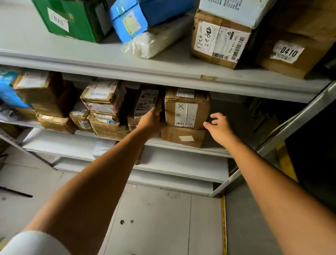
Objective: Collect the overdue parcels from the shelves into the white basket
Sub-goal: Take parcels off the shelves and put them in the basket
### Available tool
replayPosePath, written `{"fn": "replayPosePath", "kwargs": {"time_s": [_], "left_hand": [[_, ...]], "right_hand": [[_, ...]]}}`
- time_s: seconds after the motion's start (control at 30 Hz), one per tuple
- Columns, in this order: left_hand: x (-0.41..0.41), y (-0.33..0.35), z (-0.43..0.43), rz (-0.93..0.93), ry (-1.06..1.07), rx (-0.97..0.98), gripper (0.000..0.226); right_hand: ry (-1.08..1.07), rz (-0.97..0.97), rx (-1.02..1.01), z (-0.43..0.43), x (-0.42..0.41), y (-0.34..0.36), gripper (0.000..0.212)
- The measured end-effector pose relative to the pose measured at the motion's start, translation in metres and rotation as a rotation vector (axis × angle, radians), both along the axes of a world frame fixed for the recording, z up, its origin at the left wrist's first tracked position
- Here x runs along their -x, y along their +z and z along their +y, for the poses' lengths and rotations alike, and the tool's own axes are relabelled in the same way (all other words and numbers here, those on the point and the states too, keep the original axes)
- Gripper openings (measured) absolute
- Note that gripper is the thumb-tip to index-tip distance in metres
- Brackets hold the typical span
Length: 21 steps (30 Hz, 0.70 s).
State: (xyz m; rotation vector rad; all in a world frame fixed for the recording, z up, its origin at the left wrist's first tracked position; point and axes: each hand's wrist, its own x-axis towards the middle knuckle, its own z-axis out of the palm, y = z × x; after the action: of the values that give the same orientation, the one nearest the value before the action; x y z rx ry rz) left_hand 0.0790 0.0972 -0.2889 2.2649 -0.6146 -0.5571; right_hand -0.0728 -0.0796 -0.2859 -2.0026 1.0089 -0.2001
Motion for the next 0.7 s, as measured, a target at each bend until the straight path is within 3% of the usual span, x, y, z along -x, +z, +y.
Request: {"fn": "replayPosePath", "kwargs": {"time_s": [0.17,0.3,0.57,0.7], "left_hand": [[-0.006,-0.012,-0.01,0.073,0.054,0.184,0.075],[-0.001,-0.014,-0.014,0.118,0.048,0.25,0.067],[0.016,-0.009,-0.001,0.177,-0.004,0.339,0.053],[0.023,-0.011,0.009,0.216,-0.012,0.382,0.065]], "right_hand": [[-0.034,-0.111,-0.015,-0.005,-0.013,-0.001,0.057],[-0.08,-0.156,-0.048,0.001,-0.012,-0.007,0.057],[-0.135,-0.243,-0.099,0.019,0.017,-0.012,0.045],[-0.204,-0.303,-0.152,0.028,0.024,-0.005,0.036]]}}
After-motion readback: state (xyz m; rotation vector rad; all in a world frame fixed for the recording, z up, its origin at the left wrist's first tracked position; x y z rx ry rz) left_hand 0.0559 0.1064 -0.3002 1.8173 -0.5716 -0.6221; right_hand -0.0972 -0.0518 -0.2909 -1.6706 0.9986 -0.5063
